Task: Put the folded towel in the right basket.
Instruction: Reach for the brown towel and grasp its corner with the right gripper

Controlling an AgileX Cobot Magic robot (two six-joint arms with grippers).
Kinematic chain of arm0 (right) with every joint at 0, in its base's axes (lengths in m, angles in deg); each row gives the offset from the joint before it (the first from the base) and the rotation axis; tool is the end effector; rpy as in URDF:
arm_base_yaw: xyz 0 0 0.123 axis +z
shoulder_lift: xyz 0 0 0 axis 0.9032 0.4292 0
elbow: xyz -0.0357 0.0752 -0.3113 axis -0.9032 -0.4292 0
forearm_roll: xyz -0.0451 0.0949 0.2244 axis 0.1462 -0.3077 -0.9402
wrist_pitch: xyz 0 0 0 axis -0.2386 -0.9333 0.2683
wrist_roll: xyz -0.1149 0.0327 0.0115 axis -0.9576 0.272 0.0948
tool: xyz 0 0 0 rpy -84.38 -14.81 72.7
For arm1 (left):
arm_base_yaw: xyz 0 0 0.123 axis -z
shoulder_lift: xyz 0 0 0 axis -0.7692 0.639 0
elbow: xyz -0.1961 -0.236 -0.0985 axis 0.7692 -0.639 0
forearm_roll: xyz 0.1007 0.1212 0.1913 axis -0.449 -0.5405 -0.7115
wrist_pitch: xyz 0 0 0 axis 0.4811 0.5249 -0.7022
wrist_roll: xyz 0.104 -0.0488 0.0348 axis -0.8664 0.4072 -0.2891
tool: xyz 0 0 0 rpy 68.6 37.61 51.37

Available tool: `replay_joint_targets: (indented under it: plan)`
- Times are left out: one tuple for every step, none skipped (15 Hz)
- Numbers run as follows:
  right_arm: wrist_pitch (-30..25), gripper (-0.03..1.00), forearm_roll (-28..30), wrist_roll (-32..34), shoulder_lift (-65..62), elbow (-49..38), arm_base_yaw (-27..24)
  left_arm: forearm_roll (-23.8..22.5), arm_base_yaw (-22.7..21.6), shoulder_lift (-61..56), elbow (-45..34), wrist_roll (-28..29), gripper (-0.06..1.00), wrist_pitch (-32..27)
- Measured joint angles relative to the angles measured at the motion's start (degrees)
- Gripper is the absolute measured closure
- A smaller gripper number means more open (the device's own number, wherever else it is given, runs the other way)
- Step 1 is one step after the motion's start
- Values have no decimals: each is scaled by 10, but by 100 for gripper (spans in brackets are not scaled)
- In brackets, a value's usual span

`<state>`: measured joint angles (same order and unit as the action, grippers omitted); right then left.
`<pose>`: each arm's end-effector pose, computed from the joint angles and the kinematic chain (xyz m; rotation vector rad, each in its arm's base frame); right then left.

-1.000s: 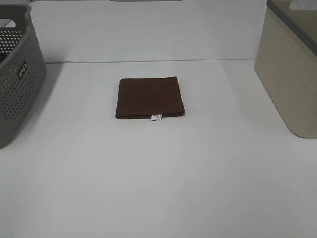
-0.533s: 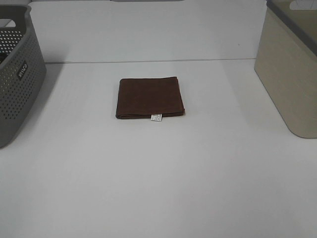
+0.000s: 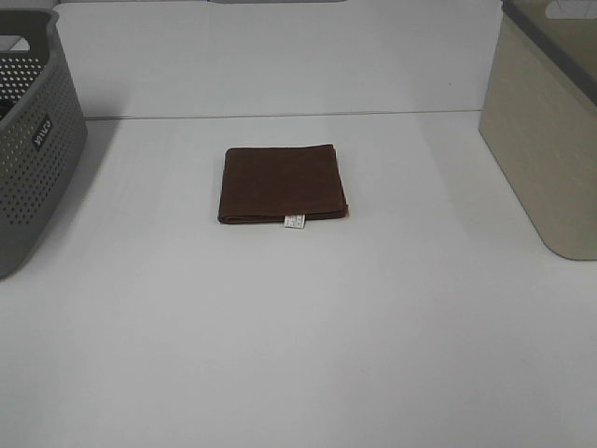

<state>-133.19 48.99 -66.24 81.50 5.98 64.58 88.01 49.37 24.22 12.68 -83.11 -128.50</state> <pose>-0.0224 0.0055 0.2626 -0.1234 2.0376 -0.0116 -0.0204 -0.0003 0.2609 -0.0041 2.0365 0.0174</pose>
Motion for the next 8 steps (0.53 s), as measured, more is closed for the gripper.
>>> replay_joint_targets:
  plan:
    - [0,20,0,0,0,0,0,0,0,0,0,0,-3,0]
    - [0,20,0,0,0,0,0,0,0,0,0,0,-3,0]
    - [0,20,0,0,0,0,0,0,0,0,0,0,-3,0]
    - [0,20,0,0,0,0,0,0,0,0,0,0,-3,0]
    - [0,20,0,0,0,0,0,0,0,0,0,0,-3,0]
    - [3,20,0,0,1,1,0,0,0,0,0,0,-3,0]
    - [13,20,0,0,10,5,0,0,0,0,0,0,-3,0]
    - [32,20,0,0,30,11,0,0,0,0,0,0,-3,0]
